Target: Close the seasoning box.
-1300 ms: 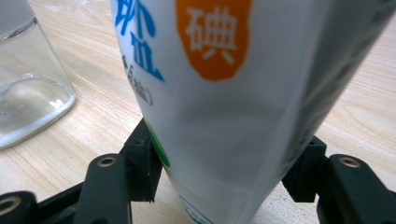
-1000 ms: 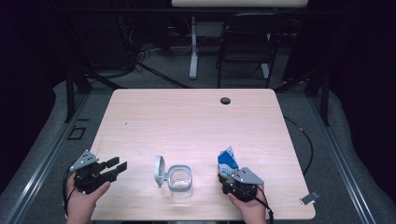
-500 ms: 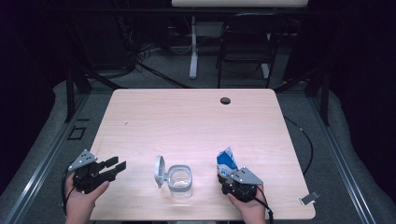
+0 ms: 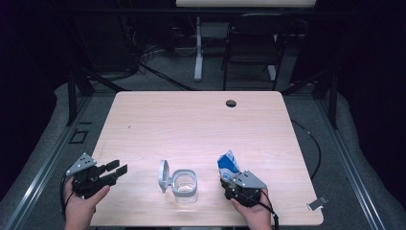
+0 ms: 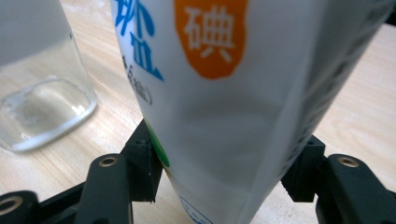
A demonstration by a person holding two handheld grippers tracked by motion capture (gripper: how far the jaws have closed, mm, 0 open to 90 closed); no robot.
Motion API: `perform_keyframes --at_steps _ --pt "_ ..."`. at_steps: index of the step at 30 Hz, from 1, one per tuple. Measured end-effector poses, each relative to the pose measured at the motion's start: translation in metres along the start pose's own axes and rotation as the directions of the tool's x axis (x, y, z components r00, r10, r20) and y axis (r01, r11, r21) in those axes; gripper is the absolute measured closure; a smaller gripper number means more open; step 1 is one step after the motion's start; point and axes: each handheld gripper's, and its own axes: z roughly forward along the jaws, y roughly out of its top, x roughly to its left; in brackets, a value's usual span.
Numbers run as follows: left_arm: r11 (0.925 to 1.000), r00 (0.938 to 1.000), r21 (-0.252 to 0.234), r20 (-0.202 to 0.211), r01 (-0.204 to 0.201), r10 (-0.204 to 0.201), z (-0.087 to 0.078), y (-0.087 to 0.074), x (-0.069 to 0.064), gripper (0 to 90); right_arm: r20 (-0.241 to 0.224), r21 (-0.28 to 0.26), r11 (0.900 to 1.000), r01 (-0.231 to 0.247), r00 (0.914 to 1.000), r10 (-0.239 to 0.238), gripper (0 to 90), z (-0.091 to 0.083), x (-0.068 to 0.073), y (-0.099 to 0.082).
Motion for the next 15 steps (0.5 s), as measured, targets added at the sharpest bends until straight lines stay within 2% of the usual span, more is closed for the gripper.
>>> perform_keyframes --at_steps 3,12,15 --pt "1.0000 1.0000 -0.007 -0.002 0.002 -0.002 -0.001 0.000 0.000 56.2 0.012 -0.020 0.9997 0.016 0.9998 -0.016 41.4 -0.004 0.000 0.009" --pt "1.0000 1.0000 -0.007 0.001 0.001 -0.001 -0.002 0.000 0.001 56.1 0.037 -0.030 0.9974 0.065 0.9973 -0.064 41.3 -0.007 0.000 0.026" --pt "0.9999 0.9999 -0.011 0.000 0.012 -0.012 -0.004 0.001 0.003 56.1 0.040 -0.038 0.9960 0.080 0.9961 -0.079 41.3 -0.009 0.001 0.034"
